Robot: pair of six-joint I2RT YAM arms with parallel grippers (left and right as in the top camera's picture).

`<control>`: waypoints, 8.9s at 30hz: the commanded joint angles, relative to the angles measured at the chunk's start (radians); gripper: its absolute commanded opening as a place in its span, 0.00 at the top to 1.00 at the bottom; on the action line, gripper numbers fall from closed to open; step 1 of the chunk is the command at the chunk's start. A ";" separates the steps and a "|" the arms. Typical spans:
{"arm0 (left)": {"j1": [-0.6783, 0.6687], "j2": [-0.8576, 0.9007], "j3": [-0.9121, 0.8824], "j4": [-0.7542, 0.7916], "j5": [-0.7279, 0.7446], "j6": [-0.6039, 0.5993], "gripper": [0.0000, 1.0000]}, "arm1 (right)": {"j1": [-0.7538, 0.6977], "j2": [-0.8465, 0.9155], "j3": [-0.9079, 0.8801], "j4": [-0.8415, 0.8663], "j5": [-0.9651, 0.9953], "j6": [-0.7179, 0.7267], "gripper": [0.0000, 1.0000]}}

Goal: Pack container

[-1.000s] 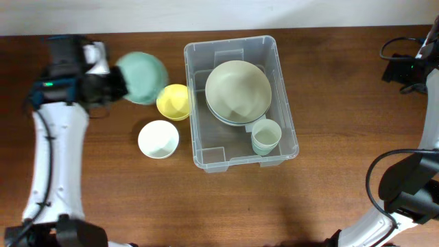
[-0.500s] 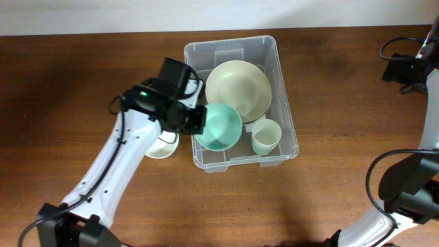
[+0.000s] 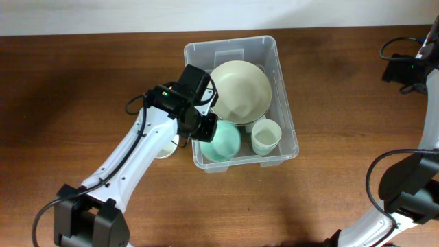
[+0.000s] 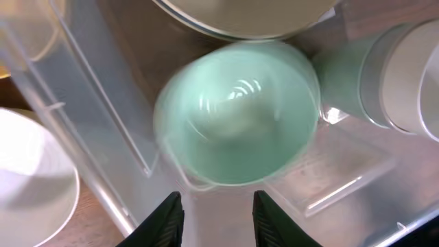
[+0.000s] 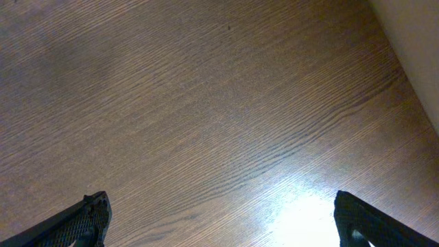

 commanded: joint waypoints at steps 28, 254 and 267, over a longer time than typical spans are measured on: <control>0.386 0.235 0.135 0.135 -0.111 -0.009 0.25 | -0.003 0.004 0.005 0.000 0.013 0.008 0.01; -0.139 0.286 0.249 0.018 0.080 -0.129 0.65 | -0.003 0.004 0.005 0.000 0.013 0.008 0.01; -0.139 0.358 0.249 0.029 0.061 -0.128 0.65 | -0.003 0.004 0.005 0.000 0.013 0.008 0.01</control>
